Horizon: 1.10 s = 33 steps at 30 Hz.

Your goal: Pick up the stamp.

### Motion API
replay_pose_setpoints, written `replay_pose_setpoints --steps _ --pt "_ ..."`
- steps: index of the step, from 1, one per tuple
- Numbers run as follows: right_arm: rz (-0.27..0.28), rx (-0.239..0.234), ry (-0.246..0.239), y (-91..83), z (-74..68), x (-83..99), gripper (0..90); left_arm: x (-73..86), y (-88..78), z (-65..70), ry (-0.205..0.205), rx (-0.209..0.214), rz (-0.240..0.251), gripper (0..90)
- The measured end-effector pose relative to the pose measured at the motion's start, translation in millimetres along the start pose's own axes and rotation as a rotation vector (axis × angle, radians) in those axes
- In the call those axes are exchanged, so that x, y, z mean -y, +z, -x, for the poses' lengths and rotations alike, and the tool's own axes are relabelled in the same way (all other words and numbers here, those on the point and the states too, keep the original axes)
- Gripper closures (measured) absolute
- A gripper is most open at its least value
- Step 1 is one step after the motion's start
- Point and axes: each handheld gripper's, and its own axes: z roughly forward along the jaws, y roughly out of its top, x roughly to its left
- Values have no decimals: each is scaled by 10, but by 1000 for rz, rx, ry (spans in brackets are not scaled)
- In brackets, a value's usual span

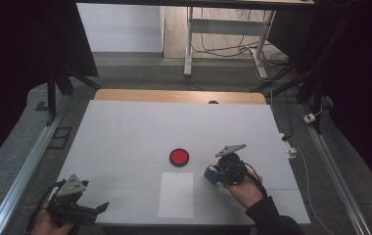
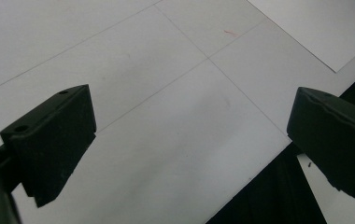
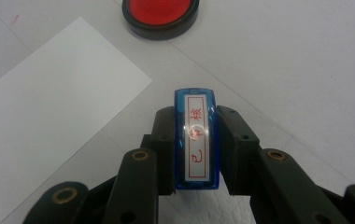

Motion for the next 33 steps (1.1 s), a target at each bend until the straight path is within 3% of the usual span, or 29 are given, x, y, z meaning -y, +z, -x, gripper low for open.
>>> replay_pose_setpoints --steps 12,17,22,30,33 --pt "27 -41 -61 -62 0 -6 700 10 -15 -25 -10 33 19 14" --pt "38 -65 -113 -91 0 -4 701 10 -23 -26 -18 20 24 0" --pt "60 -80 -105 -128 -6 -20 701 14 -40 -33 -28 21 36 0" --pt "90 -113 -83 -177 -2 -46 701 10 -50 -60 -51 90 54 0" --pt "104 -123 -88 -201 -3 -58 701 7 -50 -59 -51 94 55 0"
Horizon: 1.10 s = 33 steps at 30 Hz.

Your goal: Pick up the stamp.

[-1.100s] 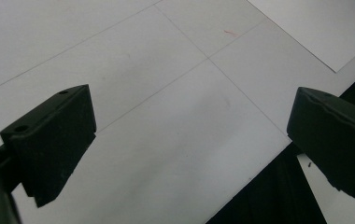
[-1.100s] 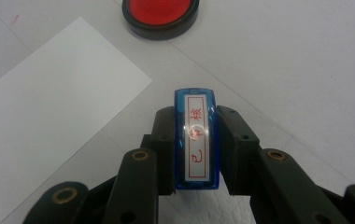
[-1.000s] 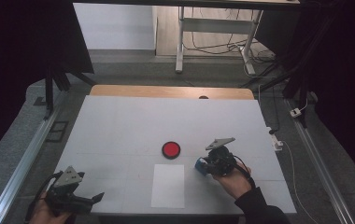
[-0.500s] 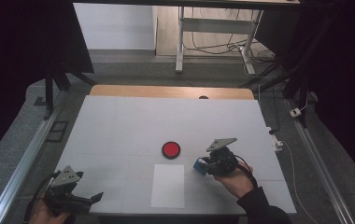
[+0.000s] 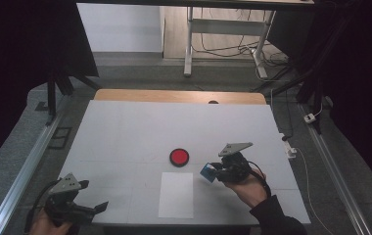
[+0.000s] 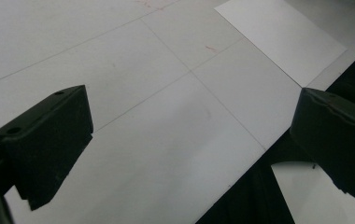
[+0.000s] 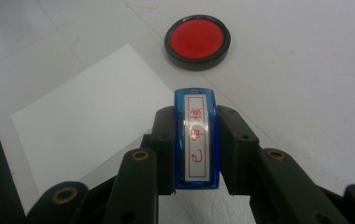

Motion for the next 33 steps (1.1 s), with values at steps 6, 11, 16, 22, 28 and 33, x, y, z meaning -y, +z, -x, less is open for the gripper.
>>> replay_pose_setpoints --steps 6,11,16,22,28,33 --pt "26 -25 -14 -36 -15 -25 701 -17 18 32 11 22 5 0" --pt "36 -40 -50 -63 -54 -71 701 -18 27 30 5 16 -1 0" --pt "64 -60 -54 -96 -68 -123 701 -9 21 4 -19 27 8 1" --pt "76 -72 -73 -119 -122 -180 701 -6 22 27 0 14 9 5" --pt "83 -96 -109 -102 -157 -241 701 -3 22 17 -8 20 11 12" --pt "86 -122 -130 -70 -207 -295 701 -3 22 16 -9 20 11 12"
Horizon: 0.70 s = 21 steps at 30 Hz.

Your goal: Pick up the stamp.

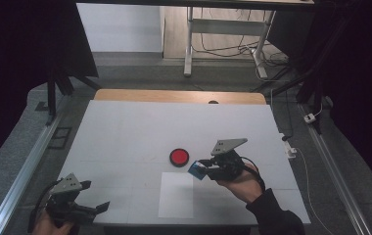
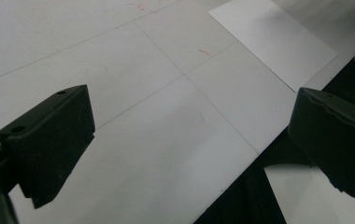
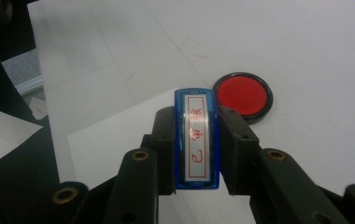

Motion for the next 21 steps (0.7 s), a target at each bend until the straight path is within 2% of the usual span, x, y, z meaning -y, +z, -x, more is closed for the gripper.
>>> replay_pose_setpoints --steps 11,21 --pt "10 -53 -38 98 -116 -110 702 -5 7 23 28 0 -8 19" --pt "11 -98 -61 168 -215 -162 701 -3 4 13 22 8 -6 19"
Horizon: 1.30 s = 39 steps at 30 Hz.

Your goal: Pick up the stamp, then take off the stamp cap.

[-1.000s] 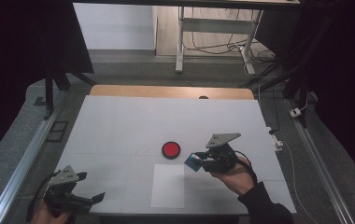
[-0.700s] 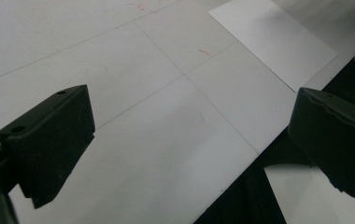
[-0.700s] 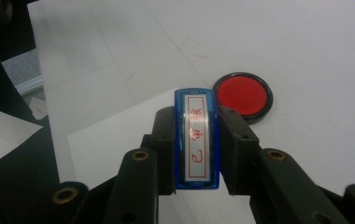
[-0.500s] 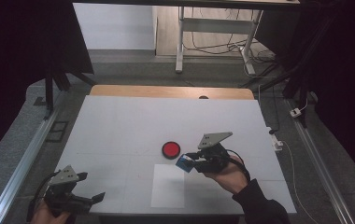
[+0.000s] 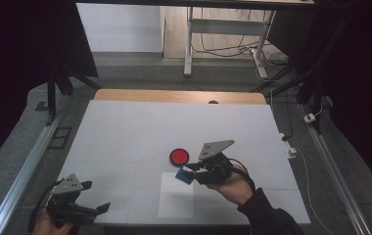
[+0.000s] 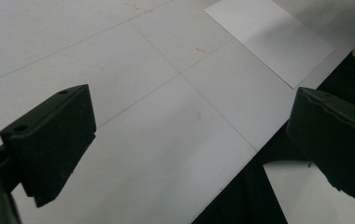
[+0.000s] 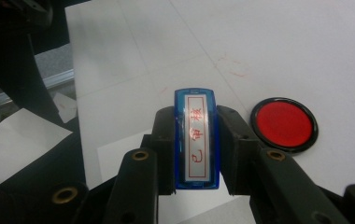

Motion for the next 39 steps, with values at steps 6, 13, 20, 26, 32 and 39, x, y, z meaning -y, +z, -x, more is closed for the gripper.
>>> replay_pose_setpoints --steps 6,13,20,26,32,39 --pt "-7 -11 -10 18 -18 5 701 -2 -2 2 1 3 1 20" --pt "-9 -25 -11 23 -5 10 701 -7 -1 16 12 -9 -5 5" --pt "-7 -20 -17 -1 3 14 701 -43 37 23 28 -7 -30 2" --pt "-3 -20 -21 -30 10 9 701 -107 87 2 62 32 -5 0" --pt "9 -25 -23 -54 16 6 700 -168 183 -3 52 72 6 0" --pt "13 -20 -32 -72 29 -7 700 -283 256 25 65 86 21 0"
